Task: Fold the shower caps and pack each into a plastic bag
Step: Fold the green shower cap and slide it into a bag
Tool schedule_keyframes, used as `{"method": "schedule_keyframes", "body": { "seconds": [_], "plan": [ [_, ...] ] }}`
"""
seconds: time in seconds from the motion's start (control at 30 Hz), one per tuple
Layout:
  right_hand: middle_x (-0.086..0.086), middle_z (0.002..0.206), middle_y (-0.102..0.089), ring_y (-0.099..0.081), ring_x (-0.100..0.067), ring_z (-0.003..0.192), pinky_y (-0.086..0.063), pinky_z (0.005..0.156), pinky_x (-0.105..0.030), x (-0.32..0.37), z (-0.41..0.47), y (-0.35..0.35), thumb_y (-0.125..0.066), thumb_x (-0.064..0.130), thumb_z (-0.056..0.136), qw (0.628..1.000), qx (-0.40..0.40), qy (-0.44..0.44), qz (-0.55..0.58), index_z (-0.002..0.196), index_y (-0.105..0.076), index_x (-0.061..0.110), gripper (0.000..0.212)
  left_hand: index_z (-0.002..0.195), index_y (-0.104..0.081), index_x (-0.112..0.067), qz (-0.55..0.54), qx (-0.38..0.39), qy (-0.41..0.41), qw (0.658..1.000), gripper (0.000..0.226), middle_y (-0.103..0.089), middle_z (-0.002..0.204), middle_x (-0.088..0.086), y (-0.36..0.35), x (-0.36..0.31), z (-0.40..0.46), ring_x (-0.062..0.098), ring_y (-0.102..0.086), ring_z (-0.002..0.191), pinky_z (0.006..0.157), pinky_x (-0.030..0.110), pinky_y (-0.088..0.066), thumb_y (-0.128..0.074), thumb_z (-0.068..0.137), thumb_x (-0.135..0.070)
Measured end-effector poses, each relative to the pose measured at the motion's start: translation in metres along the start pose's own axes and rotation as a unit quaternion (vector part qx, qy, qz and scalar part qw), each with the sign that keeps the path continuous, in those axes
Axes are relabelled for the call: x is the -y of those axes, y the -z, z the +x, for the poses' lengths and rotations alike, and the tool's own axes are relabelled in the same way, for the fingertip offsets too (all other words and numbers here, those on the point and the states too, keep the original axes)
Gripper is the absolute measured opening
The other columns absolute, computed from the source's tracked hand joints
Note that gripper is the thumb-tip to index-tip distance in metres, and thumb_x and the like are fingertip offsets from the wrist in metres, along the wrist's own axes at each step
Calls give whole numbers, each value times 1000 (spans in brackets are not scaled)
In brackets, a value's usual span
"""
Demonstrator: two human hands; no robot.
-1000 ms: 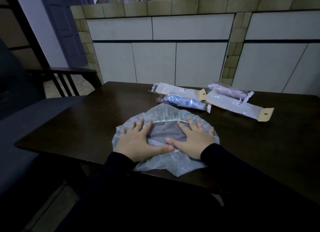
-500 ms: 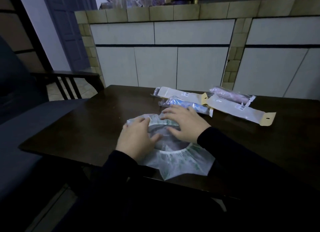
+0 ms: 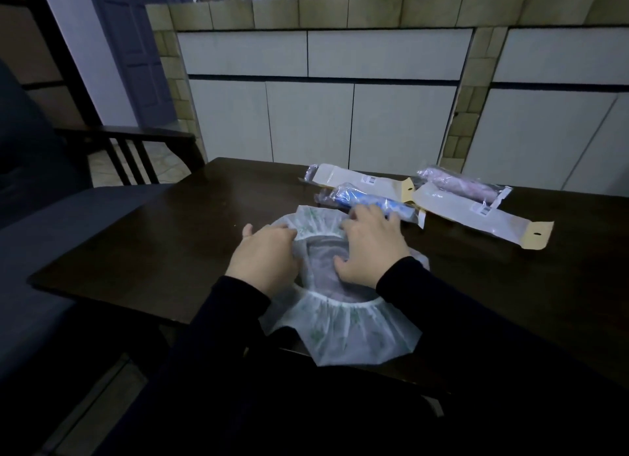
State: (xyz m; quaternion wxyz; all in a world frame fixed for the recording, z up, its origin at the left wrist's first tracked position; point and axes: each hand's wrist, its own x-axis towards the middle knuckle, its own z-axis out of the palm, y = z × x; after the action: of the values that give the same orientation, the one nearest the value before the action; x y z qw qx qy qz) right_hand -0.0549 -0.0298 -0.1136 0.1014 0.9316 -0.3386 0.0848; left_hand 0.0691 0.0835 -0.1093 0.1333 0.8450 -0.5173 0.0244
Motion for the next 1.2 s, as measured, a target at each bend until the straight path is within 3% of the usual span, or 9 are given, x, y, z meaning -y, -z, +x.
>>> {"method": "schedule_keyframes", "body": {
  "seconds": [0.13, 0.33, 0.6, 0.73, 0.83, 0.9, 0.97, 1.07, 1.2],
  "plan": [
    [-1, 154, -27, -17, -25, 144, -9, 112, -61, 2, 3, -8, -45, 35, 91, 994, 51, 62, 70, 147, -31, 18, 60, 123, -52, -14, 14, -41, 52, 998, 42, -54, 132, 8, -23, -19, -2, 29, -51, 120, 99, 40, -35, -39, 97, -45],
    [9, 161, -2, 0, -18, 148, -7, 116, -53, -21, -4, -26, -22, 56, 97, 980, 166, -39, 102, 152, -4, 36, 61, 152, -15, -34, -15, 83, -5, 996, 100, -10, 161, -8, -34, 12, -7, 11, -9, 147, 117, 46, -5, -28, 70, -91],
    [10, 161, 6, 1, -16, 148, -10, 115, -56, -33, -2, -25, -23, 66, 93, 974, 202, -32, 99, 151, 0, 38, 68, 151, -12, -42, 0, 138, -21, 990, 96, -4, 161, -12, -20, 40, 7, 8, -3, 147, 118, 45, 2, -32, 69, -88],
    [8, 161, -4, -5, -18, 148, -13, 115, -54, -26, -3, -21, -31, 60, 95, 983, 154, -6, 98, 151, -10, 37, 65, 150, -16, -41, -20, 131, -38, 991, 91, -10, 161, -9, -17, 38, 17, 13, -10, 147, 117, 48, 4, -41, 73, -83],
    [9, 154, -30, -22, -14, 142, -17, 114, -48, -25, -11, -13, -39, 55, 94, 988, 13, 47, 145, 142, -39, 35, 51, 143, -38, -37, -23, 35, -81, 996, 74, -26, 157, -8, -14, 33, 13, 12, -25, 142, 116, 48, -5, -53, 79, -70],
    [10, 131, -52, -41, -9, 124, -29, 108, -39, -30, -19, -8, -45, 45, 96, 971, -85, 83, 207, 123, -58, 30, 34, 123, -60, -33, -77, -65, -116, 988, 44, -49, 141, -10, -10, 27, 4, 4, -42, 127, 113, 43, -22, -58, 85, -56],
    [8, 109, -58, -49, -9, 105, -39, 96, -33, -42, -25, -7, -50, 30, 95, 954, -127, 117, 247, 105, -65, 24, 19, 90, -70, -29, -184, -128, -142, 964, 22, -65, 104, -11, -5, 21, -8, 1, -56, 98, 93, 34, -44, -60, 87, -49],
    [11, 102, -61, -54, -7, 99, -44, 90, -26, -66, -29, -11, -52, 9, 89, 947, -58, 135, 284, 98, -67, 24, 23, 68, -64, -23, -267, -69, -156, 948, 41, -60, 70, -4, 1, 15, -24, 9, -57, 71, 69, 30, -47, -58, 82, -61],
    [16, 110, -64, -55, 6, 103, -45, 86, -14, -82, -35, -14, -46, -8, 74, 921, 74, 98, 370, 93, -71, 36, 53, 78, -71, -25, -299, 53, -139, 943, 60, -68, 80, -5, -9, 23, -32, 11, -63, 80, 76, 35, -50, -57, 65, -82]
  ]
}}
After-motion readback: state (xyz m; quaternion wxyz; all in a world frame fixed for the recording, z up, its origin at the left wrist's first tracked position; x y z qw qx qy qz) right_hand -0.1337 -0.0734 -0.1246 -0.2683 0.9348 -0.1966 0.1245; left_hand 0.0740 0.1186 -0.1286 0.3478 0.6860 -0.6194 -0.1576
